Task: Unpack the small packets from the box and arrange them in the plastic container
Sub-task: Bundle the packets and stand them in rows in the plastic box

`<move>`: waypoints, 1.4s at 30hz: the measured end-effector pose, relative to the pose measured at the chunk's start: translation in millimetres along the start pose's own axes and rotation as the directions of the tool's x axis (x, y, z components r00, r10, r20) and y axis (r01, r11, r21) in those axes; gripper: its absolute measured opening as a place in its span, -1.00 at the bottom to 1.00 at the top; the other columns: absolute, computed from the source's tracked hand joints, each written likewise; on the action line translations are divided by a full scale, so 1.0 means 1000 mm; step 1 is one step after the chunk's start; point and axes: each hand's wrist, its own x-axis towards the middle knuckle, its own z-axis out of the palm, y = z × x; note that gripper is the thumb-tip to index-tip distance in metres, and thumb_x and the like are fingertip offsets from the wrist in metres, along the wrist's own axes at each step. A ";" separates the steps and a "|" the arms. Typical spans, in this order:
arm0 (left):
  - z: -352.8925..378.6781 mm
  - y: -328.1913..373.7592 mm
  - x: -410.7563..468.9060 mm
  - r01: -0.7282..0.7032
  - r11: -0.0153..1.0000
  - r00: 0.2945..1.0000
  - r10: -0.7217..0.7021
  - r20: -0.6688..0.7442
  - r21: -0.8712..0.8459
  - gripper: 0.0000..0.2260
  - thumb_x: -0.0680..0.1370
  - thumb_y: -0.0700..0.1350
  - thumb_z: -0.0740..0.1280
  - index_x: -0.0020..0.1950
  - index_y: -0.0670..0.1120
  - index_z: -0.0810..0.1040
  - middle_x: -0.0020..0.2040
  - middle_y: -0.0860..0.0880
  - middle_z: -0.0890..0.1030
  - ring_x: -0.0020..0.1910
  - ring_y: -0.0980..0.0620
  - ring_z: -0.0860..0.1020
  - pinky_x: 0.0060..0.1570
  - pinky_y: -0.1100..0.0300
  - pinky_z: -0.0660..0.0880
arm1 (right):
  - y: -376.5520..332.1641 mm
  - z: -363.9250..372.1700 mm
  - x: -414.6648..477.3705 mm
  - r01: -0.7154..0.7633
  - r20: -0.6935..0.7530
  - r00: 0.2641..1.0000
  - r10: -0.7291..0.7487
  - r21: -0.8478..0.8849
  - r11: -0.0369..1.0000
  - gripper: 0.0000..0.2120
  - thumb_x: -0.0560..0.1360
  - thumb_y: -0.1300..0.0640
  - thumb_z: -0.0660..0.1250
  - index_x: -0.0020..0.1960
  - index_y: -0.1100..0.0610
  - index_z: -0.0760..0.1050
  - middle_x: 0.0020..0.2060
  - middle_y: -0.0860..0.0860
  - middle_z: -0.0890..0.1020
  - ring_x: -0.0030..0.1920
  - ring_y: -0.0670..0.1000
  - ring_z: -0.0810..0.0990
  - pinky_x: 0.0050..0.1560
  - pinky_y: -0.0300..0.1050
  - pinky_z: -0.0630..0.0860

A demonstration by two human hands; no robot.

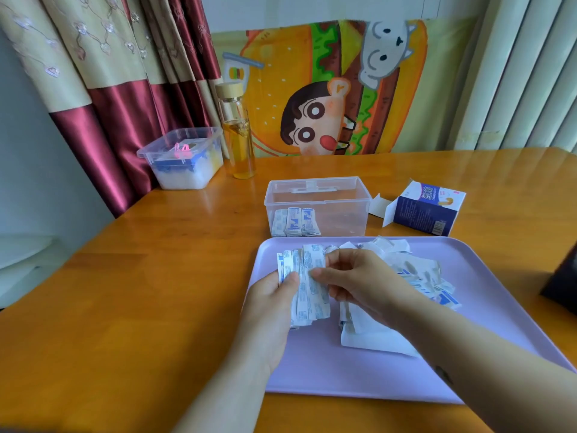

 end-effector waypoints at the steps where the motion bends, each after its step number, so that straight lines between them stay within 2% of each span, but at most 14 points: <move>1: 0.000 0.000 0.000 -0.009 1.000 1.000 0.009 -0.012 0.001 -0.81 0.62 -0.16 0.20 0.03 -0.05 0.61 -0.03 -0.12 0.69 -0.08 -0.06 0.66 -0.38 0.25 0.49 | 0.000 0.001 0.000 0.003 -0.004 1.000 -0.003 0.006 1.000 -0.89 0.43 0.24 0.44 -0.21 0.20 0.51 -0.48 -0.03 0.50 -0.50 -0.11 0.44 -0.38 -0.24 0.39; 7: 0.006 -0.001 0.001 -0.016 0.997 0.998 0.012 -0.055 -0.069 -0.80 0.61 -0.10 0.20 0.06 -0.09 0.60 -0.08 -0.13 0.70 -0.17 -0.06 0.66 -0.45 0.26 0.48 | 0.002 0.000 -0.004 0.016 -0.052 0.998 -0.019 -0.059 0.998 -0.87 0.45 0.22 0.41 -0.25 0.18 0.54 -0.46 -0.01 0.49 -0.46 -0.09 0.44 -0.31 -0.21 0.42; 11: 0.008 -0.004 0.002 -0.049 0.998 0.997 0.046 -0.054 -0.047 -0.75 0.64 -0.11 0.15 0.02 -0.10 0.63 -0.09 -0.12 0.70 -0.07 -0.12 0.66 -0.10 0.00 0.58 | 0.003 -0.002 -0.005 0.020 -0.083 0.996 -0.022 -0.017 1.000 -0.74 0.46 0.24 0.40 -0.39 0.09 0.49 -0.53 -0.06 0.49 -0.46 -0.08 0.43 -0.32 -0.21 0.39; 16: 0.010 -0.006 0.005 -0.073 0.995 0.993 0.066 -0.103 -0.071 -0.83 0.59 -0.12 0.26 0.01 -0.06 0.65 -0.13 -0.11 0.70 -0.20 -0.07 0.66 -0.37 0.18 0.50 | 0.001 0.002 -0.010 0.041 -0.046 0.998 -0.041 -0.002 0.999 -0.86 0.47 0.23 0.38 -0.26 0.10 0.56 -0.50 -0.10 0.53 -0.47 -0.09 0.42 -0.33 -0.22 0.37; 23: 0.003 -0.002 0.010 0.040 0.988 0.996 -0.051 -0.072 -0.146 -0.80 0.62 -0.10 0.20 0.03 -0.08 0.61 -0.09 -0.14 0.69 -0.17 -0.07 0.65 -0.15 0.03 0.55 | -0.001 0.003 -0.011 0.050 -0.062 0.997 -0.051 -0.008 0.999 -0.82 0.46 0.26 0.39 -0.30 0.12 0.51 -0.53 -0.08 0.47 -0.50 -0.09 0.32 -0.40 -0.27 0.31; 24: -0.004 -0.002 0.014 0.025 0.994 0.994 -0.036 -0.105 -0.106 -0.83 0.62 -0.14 0.21 0.04 -0.09 0.60 -0.08 -0.12 0.68 -0.16 -0.05 0.64 -0.14 0.06 0.55 | -0.001 0.001 -0.009 0.052 -0.092 0.994 -0.051 0.007 0.999 -0.83 0.46 0.26 0.39 -0.29 0.13 0.52 -0.54 -0.09 0.46 -0.51 -0.08 0.30 -0.41 -0.26 0.30; 26: -0.016 -0.003 0.024 -0.047 0.981 0.986 0.077 -0.150 0.190 -0.82 0.61 -0.20 0.21 0.12 -0.09 0.57 -0.08 -0.03 0.63 -0.18 0.07 0.59 -0.27 0.28 0.54 | -0.003 -0.005 -0.005 0.049 -0.165 0.985 -0.039 0.057 0.997 -0.83 0.48 0.27 0.35 -0.27 0.13 0.52 -0.56 -0.09 0.43 -0.51 -0.08 0.29 -0.44 -0.27 0.28; 28: -0.023 -0.007 0.033 -0.098 0.875 0.979 0.170 -0.113 0.474 -0.74 0.59 -0.24 0.23 0.26 -0.06 0.49 -0.10 0.03 0.52 -0.20 0.16 0.51 -0.39 0.50 0.40 | -0.005 -0.010 -0.003 0.040 -0.210 0.978 -0.017 0.108 0.993 -0.82 0.50 0.28 0.33 -0.26 0.12 0.52 -0.57 -0.09 0.42 -0.49 -0.09 0.28 -0.46 -0.29 0.26; 31: -0.023 -0.014 0.040 -0.126 0.675 0.968 0.243 -0.058 0.727 -0.57 0.56 -0.26 0.28 0.41 -0.04 0.36 -0.08 0.02 0.41 -0.20 0.06 0.45 -0.29 0.39 0.39 | -0.006 -0.013 -0.002 0.033 -0.210 0.978 -0.001 0.148 0.988 -0.83 0.51 0.29 0.31 -0.23 0.13 0.52 -0.52 -0.05 0.41 -0.48 -0.09 0.27 -0.44 -0.28 0.25; 35: -0.021 -0.017 0.039 -0.152 0.405 0.945 0.327 0.013 0.902 -0.58 0.56 -0.19 0.28 0.41 0.00 0.36 0.19 0.00 0.36 0.06 0.00 0.45 -0.01 0.23 0.38 | -0.005 -0.017 -0.004 0.026 -0.189 0.982 0.001 0.140 0.990 -0.84 0.51 0.30 0.30 -0.23 0.15 0.51 -0.47 -0.01 0.40 -0.48 -0.09 0.26 -0.42 -0.27 0.24; 37: -0.018 -0.007 0.032 -0.242 0.460 0.897 0.441 0.017 0.854 -0.70 0.58 -0.12 0.27 0.32 -0.01 0.47 0.17 0.04 0.42 0.14 0.02 0.46 0.05 0.29 0.38 | -0.005 -0.018 -0.006 0.022 -0.164 0.987 0.001 0.142 0.990 -0.83 0.52 0.30 0.30 -0.24 0.14 0.52 -0.49 -0.03 0.42 -0.48 -0.10 0.27 -0.40 -0.27 0.24; 38: -0.014 0.000 0.028 -0.278 0.573 0.902 0.432 0.004 0.771 -0.76 0.59 -0.08 0.25 0.25 0.00 0.52 0.14 0.08 0.47 0.11 0.08 0.49 0.04 0.35 0.39 | -0.004 -0.017 -0.007 0.021 -0.144 0.990 0.001 0.153 0.988 -0.82 0.52 0.30 0.30 -0.24 0.14 0.52 -0.50 -0.04 0.43 -0.49 -0.10 0.28 -0.39 -0.27 0.27; 40: -0.003 0.016 0.017 -0.196 0.869 0.981 0.177 0.085 0.454 -0.79 0.61 0.03 0.18 0.11 0.02 0.56 0.07 0.08 0.61 0.02 0.13 0.58 0.06 0.29 0.49 | -0.004 -0.014 -0.009 0.024 -0.087 0.996 -0.007 0.193 0.981 -0.85 0.52 0.29 0.30 -0.22 0.16 0.52 -0.49 -0.03 0.46 -0.49 -0.10 0.36 -0.35 -0.25 0.34; 42: 0.005 0.022 0.008 0.003 0.972 0.965 -0.065 0.254 0.234 -0.75 0.61 0.06 0.15 0.09 -0.01 0.57 -0.04 0.03 0.67 -0.11 0.07 0.64 -0.01 0.10 0.59 | -0.004 -0.011 -0.011 0.040 -0.017 0.999 -0.038 0.205 0.978 -0.92 0.52 0.28 0.30 -0.13 0.19 0.54 -0.43 0.00 0.52 -0.45 -0.09 0.46 -0.26 -0.18 0.41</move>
